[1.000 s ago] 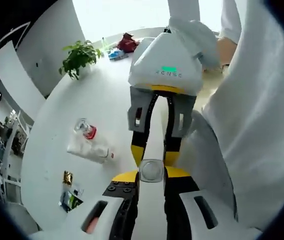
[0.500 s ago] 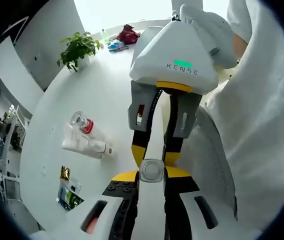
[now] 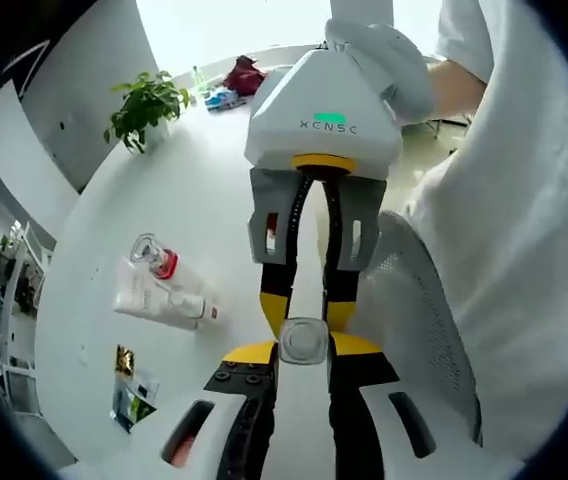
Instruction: Arrange the skincare products in the storage area until every visible bottle or jar stands upright without overlapping.
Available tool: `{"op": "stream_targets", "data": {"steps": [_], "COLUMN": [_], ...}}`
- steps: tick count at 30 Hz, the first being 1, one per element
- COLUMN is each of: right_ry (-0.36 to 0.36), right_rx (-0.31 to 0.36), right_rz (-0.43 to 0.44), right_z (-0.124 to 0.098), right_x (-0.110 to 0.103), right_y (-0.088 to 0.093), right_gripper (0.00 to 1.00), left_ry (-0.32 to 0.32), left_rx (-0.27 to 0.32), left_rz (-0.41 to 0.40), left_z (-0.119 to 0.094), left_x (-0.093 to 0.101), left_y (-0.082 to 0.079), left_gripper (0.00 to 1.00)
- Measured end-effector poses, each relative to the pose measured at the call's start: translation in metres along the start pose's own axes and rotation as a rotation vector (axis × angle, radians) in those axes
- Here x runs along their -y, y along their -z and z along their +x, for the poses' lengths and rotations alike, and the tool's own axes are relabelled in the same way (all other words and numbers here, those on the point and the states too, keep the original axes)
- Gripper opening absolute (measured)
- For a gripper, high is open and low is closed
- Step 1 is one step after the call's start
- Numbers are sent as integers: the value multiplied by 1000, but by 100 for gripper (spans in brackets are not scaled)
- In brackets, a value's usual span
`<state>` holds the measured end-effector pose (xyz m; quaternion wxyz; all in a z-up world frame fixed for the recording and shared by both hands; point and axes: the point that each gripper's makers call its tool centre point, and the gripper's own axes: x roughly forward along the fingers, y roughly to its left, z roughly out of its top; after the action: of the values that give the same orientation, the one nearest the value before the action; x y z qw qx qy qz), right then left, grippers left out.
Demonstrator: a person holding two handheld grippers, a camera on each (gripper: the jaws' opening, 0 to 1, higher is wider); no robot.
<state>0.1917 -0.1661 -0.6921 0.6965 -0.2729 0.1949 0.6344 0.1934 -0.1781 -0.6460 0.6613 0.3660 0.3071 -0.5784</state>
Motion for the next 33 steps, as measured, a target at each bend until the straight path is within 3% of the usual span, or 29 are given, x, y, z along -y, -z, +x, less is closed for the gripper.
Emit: {"op": "stream_targets", "data": {"steps": [8, 17, 33], "right_ry": [-14, -39, 12], "right_rx": [31, 25, 39], "right_rz": [22, 44, 142], "right_z": [0, 6, 10], "right_x": [6, 12, 39], "right_y": [3, 21, 63], "right_gripper": [18, 18, 18], "left_ry": [-3, 3, -19], "left_rx": [26, 41, 134], "left_rz": [-6, -2, -202], "left_z": [4, 18, 32], "left_x": [-7, -13, -28], "left_y": [-2, 2, 16], "left_gripper": [24, 26, 50]}}
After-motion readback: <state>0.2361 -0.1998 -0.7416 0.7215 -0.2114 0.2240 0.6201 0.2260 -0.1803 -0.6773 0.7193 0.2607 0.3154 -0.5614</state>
